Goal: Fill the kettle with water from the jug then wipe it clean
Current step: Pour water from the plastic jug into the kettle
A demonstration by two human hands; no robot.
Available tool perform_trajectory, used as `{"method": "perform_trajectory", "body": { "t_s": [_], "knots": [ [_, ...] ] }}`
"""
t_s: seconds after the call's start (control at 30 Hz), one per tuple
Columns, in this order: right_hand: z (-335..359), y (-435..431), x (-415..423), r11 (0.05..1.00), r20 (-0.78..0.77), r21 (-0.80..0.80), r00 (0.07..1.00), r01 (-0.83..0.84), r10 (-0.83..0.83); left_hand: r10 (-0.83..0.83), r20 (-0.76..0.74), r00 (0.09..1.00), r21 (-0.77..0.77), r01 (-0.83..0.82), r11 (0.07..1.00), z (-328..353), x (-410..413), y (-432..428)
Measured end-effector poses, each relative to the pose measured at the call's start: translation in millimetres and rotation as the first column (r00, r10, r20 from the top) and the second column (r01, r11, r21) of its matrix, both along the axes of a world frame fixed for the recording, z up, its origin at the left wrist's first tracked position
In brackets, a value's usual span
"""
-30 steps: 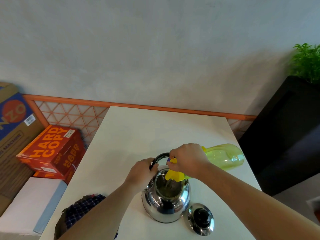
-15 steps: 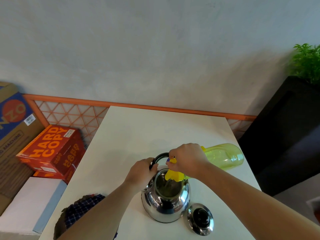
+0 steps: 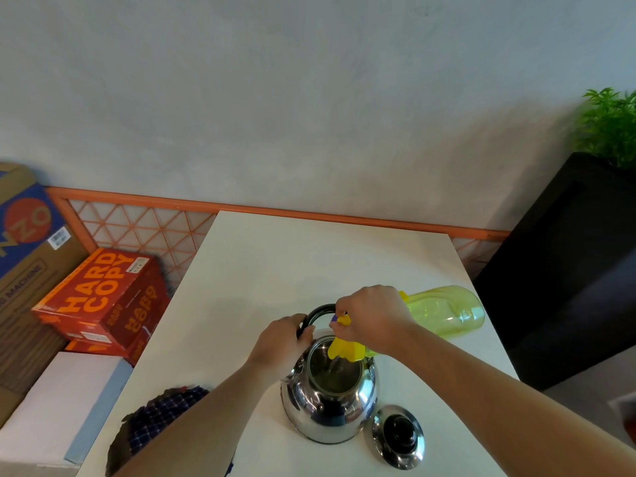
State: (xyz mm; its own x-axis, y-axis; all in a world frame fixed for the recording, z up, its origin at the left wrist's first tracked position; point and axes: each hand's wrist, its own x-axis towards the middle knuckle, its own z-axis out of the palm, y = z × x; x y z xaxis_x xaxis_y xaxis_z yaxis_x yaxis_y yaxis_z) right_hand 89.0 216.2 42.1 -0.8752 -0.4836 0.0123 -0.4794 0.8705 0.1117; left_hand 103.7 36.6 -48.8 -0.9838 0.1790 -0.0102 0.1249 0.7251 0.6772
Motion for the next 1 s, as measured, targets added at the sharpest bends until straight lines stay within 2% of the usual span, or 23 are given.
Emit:
{"method": "perform_trajectory", "body": {
  "t_s": [1.0],
  "knots": [
    [-0.7,-0.7,0.4,1.0,-0.012,0.015,1.0,-0.007,0.007,0.003,-0.001,1.0,0.005,-0.003,1.0,-4.0,-0.8,-0.9]
  ]
}}
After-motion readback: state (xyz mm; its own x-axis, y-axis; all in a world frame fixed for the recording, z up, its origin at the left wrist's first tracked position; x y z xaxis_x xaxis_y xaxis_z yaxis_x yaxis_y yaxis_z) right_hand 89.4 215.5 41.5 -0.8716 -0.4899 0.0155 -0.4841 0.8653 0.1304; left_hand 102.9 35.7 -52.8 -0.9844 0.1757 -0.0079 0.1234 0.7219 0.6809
